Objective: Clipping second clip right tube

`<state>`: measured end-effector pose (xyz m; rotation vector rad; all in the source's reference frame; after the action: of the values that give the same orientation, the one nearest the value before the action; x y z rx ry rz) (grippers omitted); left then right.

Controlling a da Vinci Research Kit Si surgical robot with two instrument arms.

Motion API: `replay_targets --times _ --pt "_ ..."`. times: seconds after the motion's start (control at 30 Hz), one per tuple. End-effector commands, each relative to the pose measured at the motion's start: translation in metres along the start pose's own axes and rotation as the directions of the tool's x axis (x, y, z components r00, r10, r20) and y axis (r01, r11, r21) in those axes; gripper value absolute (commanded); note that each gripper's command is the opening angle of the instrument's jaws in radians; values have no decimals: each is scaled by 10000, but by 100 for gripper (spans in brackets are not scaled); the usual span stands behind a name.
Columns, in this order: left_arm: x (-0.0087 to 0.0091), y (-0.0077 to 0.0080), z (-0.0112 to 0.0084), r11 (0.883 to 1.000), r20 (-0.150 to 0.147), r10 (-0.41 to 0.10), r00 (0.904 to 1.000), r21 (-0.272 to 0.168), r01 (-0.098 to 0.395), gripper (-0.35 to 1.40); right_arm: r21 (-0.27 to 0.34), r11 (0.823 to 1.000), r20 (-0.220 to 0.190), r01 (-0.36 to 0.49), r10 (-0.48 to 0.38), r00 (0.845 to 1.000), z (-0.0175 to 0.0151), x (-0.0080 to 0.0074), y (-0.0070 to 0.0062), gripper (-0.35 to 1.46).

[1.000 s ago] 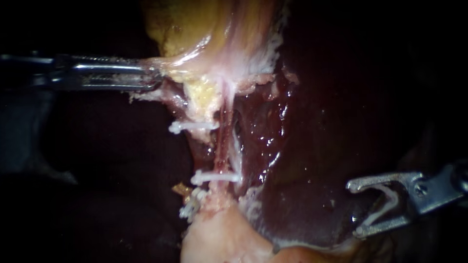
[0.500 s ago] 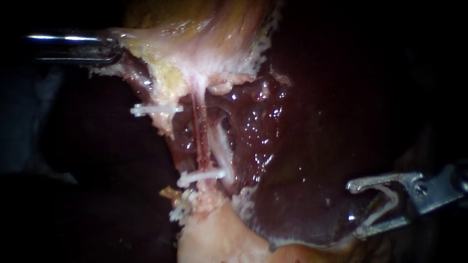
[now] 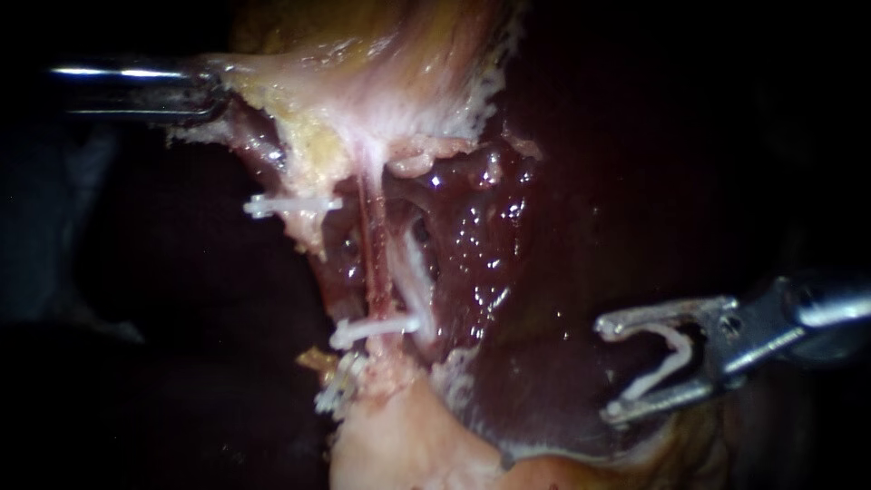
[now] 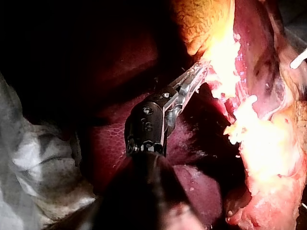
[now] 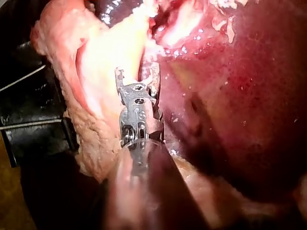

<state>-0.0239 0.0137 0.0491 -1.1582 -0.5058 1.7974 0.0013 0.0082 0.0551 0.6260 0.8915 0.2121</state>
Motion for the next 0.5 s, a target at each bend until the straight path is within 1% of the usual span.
replay_targets --times 0.03,0.27,0.33,0.47,0.5 --pt "0 0 0 10000 2 7 10000 1 -7 -35 -28 9999 5 -108 108 9999 6 5 4 49" --pt "0 0 1 10000 1 7 10000 3 -7 -35 -223 9956 -84 -913 911 9958 40 27 25 49" --pt "0 0 1 10000 0 7 10000 4 -7 -35 -263 9945 -217 -1012 1006 9947 49 33 32 49" --pt "0 0 1 10000 -1 6 10000 6 -6 -35 -273 9848 -682 -1716 1694 9832 66 41 45 49" --pt "0 0 1 10000 -1 6 10000 6 -6 -35 -276 9836 -749 -1785 1760 9815 69 43 48 49"
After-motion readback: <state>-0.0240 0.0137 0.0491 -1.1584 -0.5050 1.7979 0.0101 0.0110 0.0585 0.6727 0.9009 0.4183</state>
